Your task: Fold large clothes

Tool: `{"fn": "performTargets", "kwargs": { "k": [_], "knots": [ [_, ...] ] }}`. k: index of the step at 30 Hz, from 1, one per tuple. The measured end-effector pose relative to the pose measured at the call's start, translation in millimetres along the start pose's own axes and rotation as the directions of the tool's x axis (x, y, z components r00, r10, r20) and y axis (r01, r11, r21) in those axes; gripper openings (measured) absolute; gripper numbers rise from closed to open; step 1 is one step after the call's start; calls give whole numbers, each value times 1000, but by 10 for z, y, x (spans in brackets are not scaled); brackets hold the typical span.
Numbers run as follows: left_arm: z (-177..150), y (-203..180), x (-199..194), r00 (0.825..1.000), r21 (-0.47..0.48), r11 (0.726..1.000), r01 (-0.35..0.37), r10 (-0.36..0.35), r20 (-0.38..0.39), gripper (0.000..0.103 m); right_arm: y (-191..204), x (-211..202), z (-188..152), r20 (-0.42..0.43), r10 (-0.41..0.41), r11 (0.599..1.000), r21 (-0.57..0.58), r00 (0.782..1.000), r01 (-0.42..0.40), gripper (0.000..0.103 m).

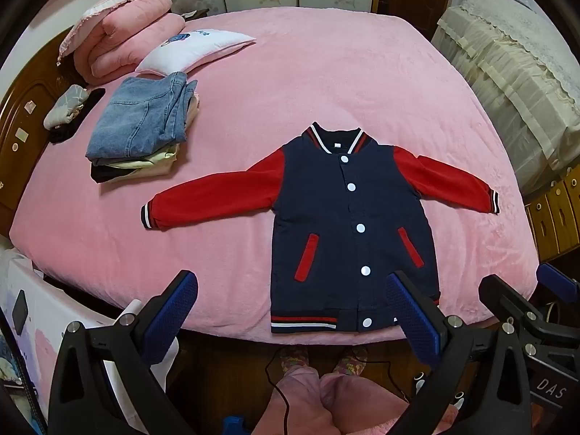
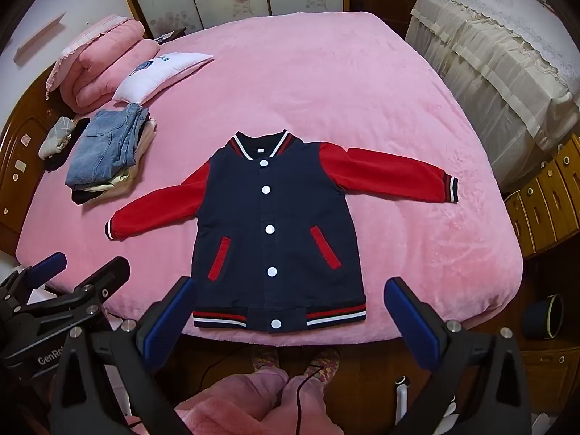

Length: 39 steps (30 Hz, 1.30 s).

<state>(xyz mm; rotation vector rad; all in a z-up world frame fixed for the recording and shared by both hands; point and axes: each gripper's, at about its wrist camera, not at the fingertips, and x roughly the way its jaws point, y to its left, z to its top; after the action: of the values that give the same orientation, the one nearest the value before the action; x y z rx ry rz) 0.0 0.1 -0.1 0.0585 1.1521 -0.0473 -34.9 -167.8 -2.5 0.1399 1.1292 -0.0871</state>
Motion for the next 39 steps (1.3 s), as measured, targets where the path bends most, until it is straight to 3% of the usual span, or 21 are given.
{"fn": "performTargets", "kwargs": {
  "k": [30, 39],
  "knots": [
    [44, 27, 41, 1000, -30, 1000, 3, -4, -25, 102, -218, 97, 62, -31, 11, 999, 51, 999, -9, 103],
    [23, -169, 26, 1000, 39, 999, -1, 2, -31, 102, -411, 125, 83, -70, 2, 996, 94, 998, 5, 103]
  ]
}}
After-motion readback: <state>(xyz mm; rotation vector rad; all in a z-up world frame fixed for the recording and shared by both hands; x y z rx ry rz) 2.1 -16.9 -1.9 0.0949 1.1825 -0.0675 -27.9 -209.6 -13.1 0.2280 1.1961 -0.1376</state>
